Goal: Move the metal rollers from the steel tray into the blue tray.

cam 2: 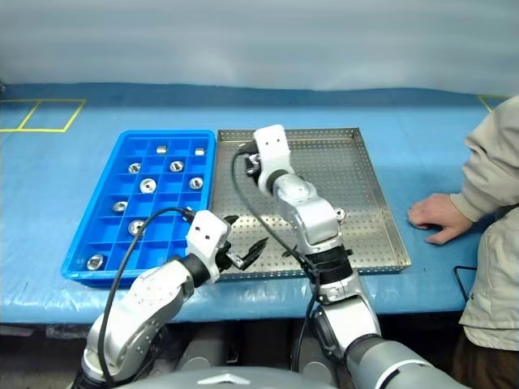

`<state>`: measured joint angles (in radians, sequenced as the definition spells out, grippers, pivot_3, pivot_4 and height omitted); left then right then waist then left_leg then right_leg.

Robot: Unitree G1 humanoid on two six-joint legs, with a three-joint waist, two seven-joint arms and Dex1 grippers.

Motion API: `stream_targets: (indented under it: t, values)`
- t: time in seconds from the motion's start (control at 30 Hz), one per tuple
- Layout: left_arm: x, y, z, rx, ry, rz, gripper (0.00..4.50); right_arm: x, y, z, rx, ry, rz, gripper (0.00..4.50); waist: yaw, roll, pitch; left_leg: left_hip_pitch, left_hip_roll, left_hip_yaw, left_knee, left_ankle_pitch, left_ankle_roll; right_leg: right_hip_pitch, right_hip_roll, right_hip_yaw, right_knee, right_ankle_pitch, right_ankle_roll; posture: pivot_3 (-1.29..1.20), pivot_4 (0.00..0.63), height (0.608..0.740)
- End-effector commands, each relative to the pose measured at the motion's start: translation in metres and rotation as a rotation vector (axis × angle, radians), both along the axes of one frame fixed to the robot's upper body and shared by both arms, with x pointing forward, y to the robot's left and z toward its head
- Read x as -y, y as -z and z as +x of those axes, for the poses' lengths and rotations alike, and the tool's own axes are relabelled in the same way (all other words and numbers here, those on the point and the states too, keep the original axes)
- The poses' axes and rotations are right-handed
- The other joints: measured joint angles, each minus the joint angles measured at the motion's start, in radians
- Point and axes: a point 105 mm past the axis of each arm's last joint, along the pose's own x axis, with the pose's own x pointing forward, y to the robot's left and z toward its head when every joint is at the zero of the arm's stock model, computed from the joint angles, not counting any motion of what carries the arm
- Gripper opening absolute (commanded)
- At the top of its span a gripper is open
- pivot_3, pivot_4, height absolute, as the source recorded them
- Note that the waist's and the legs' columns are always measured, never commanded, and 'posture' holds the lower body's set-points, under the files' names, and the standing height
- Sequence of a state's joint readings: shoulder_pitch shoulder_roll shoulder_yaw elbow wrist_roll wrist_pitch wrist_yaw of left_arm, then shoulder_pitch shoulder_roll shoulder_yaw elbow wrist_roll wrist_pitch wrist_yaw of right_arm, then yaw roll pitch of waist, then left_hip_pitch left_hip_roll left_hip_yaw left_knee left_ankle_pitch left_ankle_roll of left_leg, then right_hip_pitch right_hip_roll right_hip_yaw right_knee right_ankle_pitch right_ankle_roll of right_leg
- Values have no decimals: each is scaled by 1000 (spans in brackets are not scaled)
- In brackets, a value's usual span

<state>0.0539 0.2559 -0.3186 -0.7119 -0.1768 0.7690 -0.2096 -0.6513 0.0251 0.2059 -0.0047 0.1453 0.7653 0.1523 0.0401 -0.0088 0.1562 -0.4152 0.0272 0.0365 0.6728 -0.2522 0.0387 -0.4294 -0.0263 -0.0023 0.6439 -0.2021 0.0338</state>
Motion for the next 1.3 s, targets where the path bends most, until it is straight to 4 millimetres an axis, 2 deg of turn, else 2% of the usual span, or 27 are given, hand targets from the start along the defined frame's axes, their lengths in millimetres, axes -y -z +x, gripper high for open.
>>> stream_targets:
  t: [0.03, 0.17, 0.27, 0.57, 0.7, 0.87, 1.3]
  values:
    - [-8, -20, -2, 97, -51, -32, 4500, -26, -23, -15, 101, -148, 39, 1686, 7, 0, 0, 0, 0, 0, 0, 0, 0, 0, 0, 0, 0, 0, 0, 254, 150, 740]
    - [-21, -21, -4, 115, -121, -17, 4500, -53, -24, -30, 100, -273, 71, 1686, 18, 0, 0, 0, 0, 0, 0, 0, 0, 0, -1, 0, 0, -1, -1, 311, 150, 740]
    - [-27, -21, -7, 120, -153, -10, 4500, -65, -22, -36, 93, -318, 83, 1686, 31, 0, 0, 0, 0, 0, -1, 0, -1, 0, -1, 0, 0, -1, -1, 340, 150, 740]
    - [-54, -19, -18, 129, -272, 32, 4500, -96, -7, -39, 38, -401, 87, 1686, 80, -1, 0, 1, 0, -2, -7, 2, -4, -1, -1, -3, -1, -4, -6, 428, 150, 740]
    - [-59, -20, -19, 136, -302, 31, 4500, -98, -4, -33, 30, -396, 91, 1686, 99, 0, 0, 1, 0, -3, -9, 3, -5, -2, -1, -5, -1, -4, -6, 463, 150, 740]
    - [-56, -20, -21, 136, -309, 23, 4500, -92, 2, -19, 7, -348, 97, 1686, 122, 0, 0, 0, 0, -6, -10, 4, -6, -1, 0, -9, -1, -4, -5, 475, 150, 740]
    - [-59, -20, -25, 140, -356, 24, 4500, -100, 11, -18, -12, -369, 87, 1686, 184, 0, 0, 0, 0, -7, -11, 4, -7, -2, 0, -10, -1, -4, -5, 553, 150, 740]
